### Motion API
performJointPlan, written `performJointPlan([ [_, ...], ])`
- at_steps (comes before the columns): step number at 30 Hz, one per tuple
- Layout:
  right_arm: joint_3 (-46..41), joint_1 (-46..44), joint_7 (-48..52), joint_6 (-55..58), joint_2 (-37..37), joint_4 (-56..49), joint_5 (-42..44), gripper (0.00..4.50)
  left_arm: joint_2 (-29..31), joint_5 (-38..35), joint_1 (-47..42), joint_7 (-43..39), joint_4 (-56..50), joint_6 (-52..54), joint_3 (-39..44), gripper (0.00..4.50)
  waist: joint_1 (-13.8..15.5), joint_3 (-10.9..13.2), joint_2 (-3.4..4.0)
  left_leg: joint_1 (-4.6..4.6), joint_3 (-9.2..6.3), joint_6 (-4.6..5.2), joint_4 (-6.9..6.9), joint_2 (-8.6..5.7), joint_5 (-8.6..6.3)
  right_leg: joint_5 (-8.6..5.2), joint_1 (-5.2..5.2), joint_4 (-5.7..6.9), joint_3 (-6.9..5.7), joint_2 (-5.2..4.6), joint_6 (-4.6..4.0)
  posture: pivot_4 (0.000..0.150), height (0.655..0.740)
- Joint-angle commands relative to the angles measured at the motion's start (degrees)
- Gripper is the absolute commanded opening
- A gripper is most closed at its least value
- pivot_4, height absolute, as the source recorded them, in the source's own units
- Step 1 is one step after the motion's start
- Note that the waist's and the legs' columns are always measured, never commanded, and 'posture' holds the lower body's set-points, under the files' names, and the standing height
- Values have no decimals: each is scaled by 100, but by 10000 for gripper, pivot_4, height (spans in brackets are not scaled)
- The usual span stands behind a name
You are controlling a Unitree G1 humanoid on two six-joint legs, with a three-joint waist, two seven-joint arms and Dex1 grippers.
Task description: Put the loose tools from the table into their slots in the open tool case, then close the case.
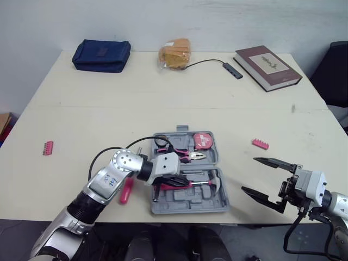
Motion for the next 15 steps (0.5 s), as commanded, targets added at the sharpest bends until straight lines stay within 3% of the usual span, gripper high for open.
performJointPlan([
  [1, -141, 6, -55, -133, 29, -64, 34, 45000, -19, 445, 236, 226, 330, 331, -367, 593, 1, -2, -1, 8, 1, 1, -1, 0, -1, 0, 7, 0, 1, -2, 0, 1500, 7400],
  [7, -123, 12, -108, -140, 41, -74, 19, 45000, -327, 613, 191, 539, 437, 556, -537, 593, 111, -17, 16, 54, 2, 21, -5, -1, -13, 2, 63, -15, -1, -19, 6, 1500, 7400],
  [15, -81, 68, -190, -181, 110, -118, -30, 45000, -46, 1039, 136, 527, 483, 1372, -1174, 593, 123, -96, 31, 68, 2, 37, -7, 4, -29, 1, 90, -38, -2, -27, 8, 1500, 7400],
])
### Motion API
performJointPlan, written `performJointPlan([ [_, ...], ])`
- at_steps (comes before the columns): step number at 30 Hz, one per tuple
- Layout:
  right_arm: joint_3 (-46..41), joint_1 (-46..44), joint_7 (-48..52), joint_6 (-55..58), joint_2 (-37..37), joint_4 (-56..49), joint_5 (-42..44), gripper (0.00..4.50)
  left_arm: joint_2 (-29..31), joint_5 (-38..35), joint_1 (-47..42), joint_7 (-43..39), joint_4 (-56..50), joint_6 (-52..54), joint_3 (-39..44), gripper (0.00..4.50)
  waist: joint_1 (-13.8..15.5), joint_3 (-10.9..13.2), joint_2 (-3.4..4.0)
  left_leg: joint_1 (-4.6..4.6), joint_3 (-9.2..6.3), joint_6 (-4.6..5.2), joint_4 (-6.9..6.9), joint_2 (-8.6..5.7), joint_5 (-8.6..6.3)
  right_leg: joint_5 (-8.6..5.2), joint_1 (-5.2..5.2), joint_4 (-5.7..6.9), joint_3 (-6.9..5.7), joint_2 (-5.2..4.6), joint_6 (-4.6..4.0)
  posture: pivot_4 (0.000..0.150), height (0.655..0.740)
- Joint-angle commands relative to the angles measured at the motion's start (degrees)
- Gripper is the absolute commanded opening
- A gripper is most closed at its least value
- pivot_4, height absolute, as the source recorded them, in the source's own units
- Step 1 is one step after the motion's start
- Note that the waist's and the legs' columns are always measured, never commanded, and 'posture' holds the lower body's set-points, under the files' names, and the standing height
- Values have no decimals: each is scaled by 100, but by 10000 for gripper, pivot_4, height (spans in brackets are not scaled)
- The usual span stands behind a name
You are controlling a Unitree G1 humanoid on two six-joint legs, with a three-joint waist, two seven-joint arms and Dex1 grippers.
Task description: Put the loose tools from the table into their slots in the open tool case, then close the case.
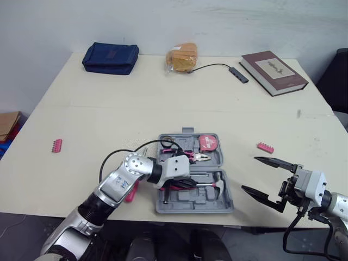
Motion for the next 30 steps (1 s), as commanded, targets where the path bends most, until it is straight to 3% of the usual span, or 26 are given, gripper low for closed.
performJointPlan([
  [1, -80, 11, -74, -107, 50, -128, 27, 45000, 329, 764, 275, 99, 519, 787, -762, 593, -3, -50, 1, 4, 0, -1, -1, 0, -2, -1, 3, -1, -1, 0, 0, 1500, 7400],
  [6, -106, 33, -144, -137, 72, -135, 5, 45000, 152, 468, 278, 156, 503, 395, -428, 593, -9, -121, 13, 10, 1, -8, -10, 10, -11, -30, 25, -10, 7, -2, -43, 1500, 7400],
  [13, -527, 110, -27, -233, -85, 179, 89, 45000, 191, -784, 282, -706, 611, -1457, 1149, 593, -38, -80, 24, -3, 1, -9, -9, 12, -10, -22, -16, 0, 28, 2, -29, 1500, 7400],
  [16, -812, 203, 112, -431, -168, 563, 45, 45000, 405, -1257, 339, -918, 621, -1896, 1961, 9125, -23, -32, 21, -15, -2, -13, -8, 10, -7, -19, -31, 9, 20, 2, -23, 1500, 7400],
  [20, -1111, 264, 203, -734, -240, 1049, -19, 45000, 664, -1598, 554, -827, 458, -1876, 2707, 27103, -22, -15, 33, -27, 1, -15, -10, 7, -10, -15, -46, 9, 8, 3, -14, 1500, 7400],
  [24, -1560, 320, 274, -1136, -362, 1844, -87, 45000, 1210, -1891, 1498, -773, 477, -2058, 3938, 44496, -103, 10, 39, -26, 20, -7, -13, 12, -21, -18, -54, 6, 0, 0, 1, 1500, 7400],
  [30, -2068, 309, 57, -1568, -445, 2985, -181, 45000, 1562, -1786, 2744, -62, 1588, -2726, 5789, 44496, -170, 26, 31, -33, 29, -12, -18, 21, -27, -21, -75, 8, 5, -8, 2, 1500, 7400],
])
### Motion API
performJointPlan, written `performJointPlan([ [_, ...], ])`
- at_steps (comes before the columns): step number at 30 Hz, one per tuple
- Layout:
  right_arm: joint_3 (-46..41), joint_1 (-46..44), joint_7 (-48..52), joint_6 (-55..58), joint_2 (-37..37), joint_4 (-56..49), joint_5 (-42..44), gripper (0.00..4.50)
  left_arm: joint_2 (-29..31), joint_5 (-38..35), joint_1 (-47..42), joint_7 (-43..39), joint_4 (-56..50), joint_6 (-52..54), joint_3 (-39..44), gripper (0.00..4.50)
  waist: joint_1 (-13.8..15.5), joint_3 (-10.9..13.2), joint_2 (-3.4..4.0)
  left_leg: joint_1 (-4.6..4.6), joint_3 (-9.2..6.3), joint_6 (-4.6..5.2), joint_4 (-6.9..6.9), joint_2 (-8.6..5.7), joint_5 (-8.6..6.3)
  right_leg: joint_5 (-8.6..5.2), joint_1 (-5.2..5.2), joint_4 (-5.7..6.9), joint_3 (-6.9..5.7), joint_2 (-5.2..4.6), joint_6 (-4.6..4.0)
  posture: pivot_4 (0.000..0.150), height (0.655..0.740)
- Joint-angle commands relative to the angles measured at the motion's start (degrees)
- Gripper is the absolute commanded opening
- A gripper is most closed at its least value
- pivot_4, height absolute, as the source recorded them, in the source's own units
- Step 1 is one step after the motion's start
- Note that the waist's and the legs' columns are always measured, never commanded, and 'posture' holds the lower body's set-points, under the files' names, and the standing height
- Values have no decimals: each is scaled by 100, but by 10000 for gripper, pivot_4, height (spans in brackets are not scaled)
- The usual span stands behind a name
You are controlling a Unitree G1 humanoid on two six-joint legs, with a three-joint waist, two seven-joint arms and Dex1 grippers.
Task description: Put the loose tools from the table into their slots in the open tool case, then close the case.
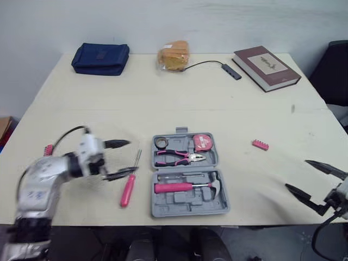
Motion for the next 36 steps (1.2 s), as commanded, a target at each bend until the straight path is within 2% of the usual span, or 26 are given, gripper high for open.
performJointPlan([
  [1, -435, 9, -219, -328, -86, 558, -40, 45000, 204, -34, 450, 459, 681, -359, 1132, 44496, 2, 3, -3, 0, 1, -2, 0, 3, -1, -1, -2, 1, 1, -8, -2, 1500, 7400],
  [4, -633, -2, -340, -642, -197, 1324, -160, 45000, 268, -140, 854, 1005, 1299, -356, 1990, 44496, -4, 6, -6, 0, 4, -9, 0, 10, -5, -3, -7, 0, 2, -22, -6, 1500, 7400],
  [9, -792, -40, -690, -1156, -430, 2530, -420, 45000, 217, -56, 1465, 1937, 1957, -476, 2971, 44496, -4, 8, -6, 0, 12, -35, -12, 10, -28, -5, -14, -4, 6, -34, -9, 1500, 7400],
  [16, -677, -143, -932, -1785, -685, 3664, -564, 45000, 11, -79, 2048, 2992, 2087, -449, 3651, 44496, -10, 7, -10, 10, 21, -46, -31, 13, -33, -7, -18, -9, 10, -35, -13, 1500, 7400],
  [21, -412, -648, -707, -1861, -661, 3783, -417, 45000, -7, -153, 2074, 3055, 1996, -461, 3588, 44496, -105, 6, -15, 24, 35, -50, -40, 14, -32, -7, -15, -9, 24, -31, -13, 1500, 7400],
  [23, -278, -857, -551, -1808, -580, 3619, -324, 45000, -18, -211, 1974, 3049, 1873, -423, 3515, 44496, -135, 6, -15, 27, 37, -50, -40, 13, -30, -6, -12, -9, 28, -32, -12, 1500, 7400],
  [27, 185, -1201, -184, -1377, -213, 2632, 57, 45000, -90, -356, 1697, 3031, 1329, -82, 3197, 44496, -143, 4, -18, 30, 38, -56, -48, 15, -25, -4, -11, -6, 30, -29, -9, 1500, 7400],
  [30, 683, -1280, 39, -756, 10, 1391, 396, 45000, 4, -447, 1474, 3115, 1012, 637, 2860, 44496, -149, 5, -16, 30, 41, -63, -60, 14, -21, -3, -17, -1, 34, -28, -7, 1500, 7400],
  [36, 1383, -1339, -136, 433, 219, -800, 821, 45000, 261, -356, 854, 3394, 701, 1765, 2271, 44496, -128, 4, -16, 31, 43, -59, -70, 16, -8, -3, -26, 4, 36, -21, -8, 1500, 7400],
])
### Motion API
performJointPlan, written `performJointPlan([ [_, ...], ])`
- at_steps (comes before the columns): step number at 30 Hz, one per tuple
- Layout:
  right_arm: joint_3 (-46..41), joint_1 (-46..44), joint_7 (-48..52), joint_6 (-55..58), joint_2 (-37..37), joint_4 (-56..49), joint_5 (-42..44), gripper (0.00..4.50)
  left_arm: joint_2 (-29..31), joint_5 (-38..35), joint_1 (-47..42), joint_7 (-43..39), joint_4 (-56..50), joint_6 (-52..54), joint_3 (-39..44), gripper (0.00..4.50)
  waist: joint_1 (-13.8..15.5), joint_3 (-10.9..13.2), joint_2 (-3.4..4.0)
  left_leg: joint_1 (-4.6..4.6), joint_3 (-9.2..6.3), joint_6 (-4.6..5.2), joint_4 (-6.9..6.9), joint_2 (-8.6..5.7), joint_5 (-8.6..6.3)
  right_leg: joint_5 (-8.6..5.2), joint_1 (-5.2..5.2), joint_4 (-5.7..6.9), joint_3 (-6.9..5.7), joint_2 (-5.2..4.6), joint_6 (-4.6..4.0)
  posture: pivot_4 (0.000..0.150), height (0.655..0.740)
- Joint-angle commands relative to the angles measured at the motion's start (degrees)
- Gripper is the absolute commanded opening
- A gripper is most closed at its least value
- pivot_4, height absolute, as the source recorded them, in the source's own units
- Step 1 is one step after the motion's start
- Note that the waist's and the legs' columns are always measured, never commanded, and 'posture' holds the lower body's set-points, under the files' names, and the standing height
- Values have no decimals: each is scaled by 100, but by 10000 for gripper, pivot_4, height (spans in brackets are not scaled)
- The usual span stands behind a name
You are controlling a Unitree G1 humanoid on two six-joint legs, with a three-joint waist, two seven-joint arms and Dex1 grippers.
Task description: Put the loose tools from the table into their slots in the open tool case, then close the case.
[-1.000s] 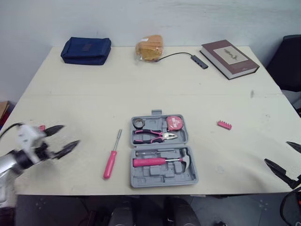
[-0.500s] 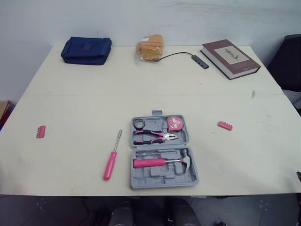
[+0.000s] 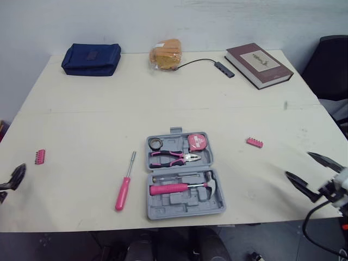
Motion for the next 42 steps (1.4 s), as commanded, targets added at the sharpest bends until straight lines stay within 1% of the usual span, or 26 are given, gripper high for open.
performJointPlan([
  [1, 242, 6, -169, 517, 118, -1028, 259, 45000, 188, -14, -254, 257, -207, 552, -130, 44496, 4, -2, -4, 0, -1, -2, 0, 1, -1, 0, 0, 0, -1, 1, 0, 1500, 7400],
  [3, 479, -13, -233, 728, 232, -1478, 249, 45000, 202, 143, -416, 319, -76, 653, -362, 44496, 4, -2, -4, 0, -1, -6, -1, 0, -3, 0, 1, -1, -2, -1, -1, 1500, 7400],
  [7, 1012, -188, -350, 1023, 460, -2252, 165, 45000, 161, 402, -1056, 634, 662, 679, -679, 44496, 10, -2, -4, -4, -1, 0, 1, -2, 0, 0, -2, -1, -5, -1, -1, 1500, 7400],
  [13, 1393, -350, -151, 1244, 403, -2661, 74, 45000, 95, 632, -1652, 624, 1437, 728, -1203, 44496, 9, -5, -14, -8, 0, 19, 4, -5, 9, 0, -3, 0, -11, 0, 0, 1500, 7400],
  [17, 1416, -462, -293, 1389, 413, -2812, 6, 45000, 98, 736, -1837, 649, 1832, 772, -1304, 44496, 16, -4, -11, -5, 2, 20, 5, -7, 10, 0, -5, 6, -13, 0, 0, 1500, 7400],
  [22, 1331, -478, -555, 1681, 377, -3106, -45, 45000, -22, 748, -1704, 694, 1888, 833, -1293, 44496, 4, -5, -9, 4, 0, 18, 6, -10, 21, 0, -3, 23, -10, -8, -1, 1500, 7400],
  [23, 1316, -469, -587, 1730, 371, -3158, -45, 45000, -37, 755, -1668, 724, 1884, 847, -1288, 39257, 1, -7, -7, 5, 0, 16, 5, -12, 22, 0, -3, 25, -10, -11, -1, 1500, 7400],
  [24, 1305, -462, -605, 1766, 369, -3193, -46, 45000, -45, 759, -1647, 746, 1879, 856, -1286, 36910, 1, -9, -3, 7, 1, 15, 5, -14, 22, 0, -3, 27, -8, -13, -1, 1500, 7400],
  [29, 1291, -494, -772, 1987, 354, -3375, -66, 45000, -168, 777, -1533, 820, 1921, 734, -1271, 15065, 2, -18, 12, 9, 1, 15, 3, -16, 23, 0, -3, 28, -8, -16, -1, 1500, 7400],
  [30, 1293, -504, -793, 2019, 350, -3396, -72, 45000, -194, 781, -1520, 830, 1933, 713, -1270, 12903, 2, -22, 19, 9, 1, 17, 3, -17, 25, 0, -3, 28, -8, -16, -1, 1500, 7400],
  [31, 1294, -518, -814, 2051, 351, -3410, -77, 45000, -213, 781, -1517, 841, 1944, 694, -1264, 7615, 2, -23, 20, 9, 1, 19, 3, -17, 26, 0, -3, 28, -8, -17, -1, 1500, 7400],
  [34, 1300, -556, -859, 2128, 338, -3432, -91, 45000, -274, 754, -1521, 849, 1958, 482, -1202, 7525, -1, -23, 21, 11, 2, 20, 3, -17, 27, 0, -2, 30, -8, -16, -1, 1500, 7400],
  [37, 1294, -574, -865, 2156, 327, -3409, -112, 45000, -350, 589, -1532, 557, 1738, -35, -1075, 7525, -2, -23, 21, 10, 2, 20, 3, -17, 27, 0, -2, 29, -8, -16, -1, 1500, 7400],
  [40, 1255, -547, -809, 2103, 311, -3321, -139, 45000, -456, 225, -1526, -173, 904, -673, -1029, 7525, 9, -15, 7, 4, 0, 20, 2, -17, 27, 0, -4, 25, -11, -16, -1, 1500, 7400],
  [42, 1214, -509, -738, 2051, 290, -3245, -139, 45000, -448, 30, -1499, -613, 262, -805, -1132, 7525, 47, 0, -33, -7, -5, 20, 6, -17, 27, 0, -8, 23, -17, -16, -1, 1500, 7400],
])
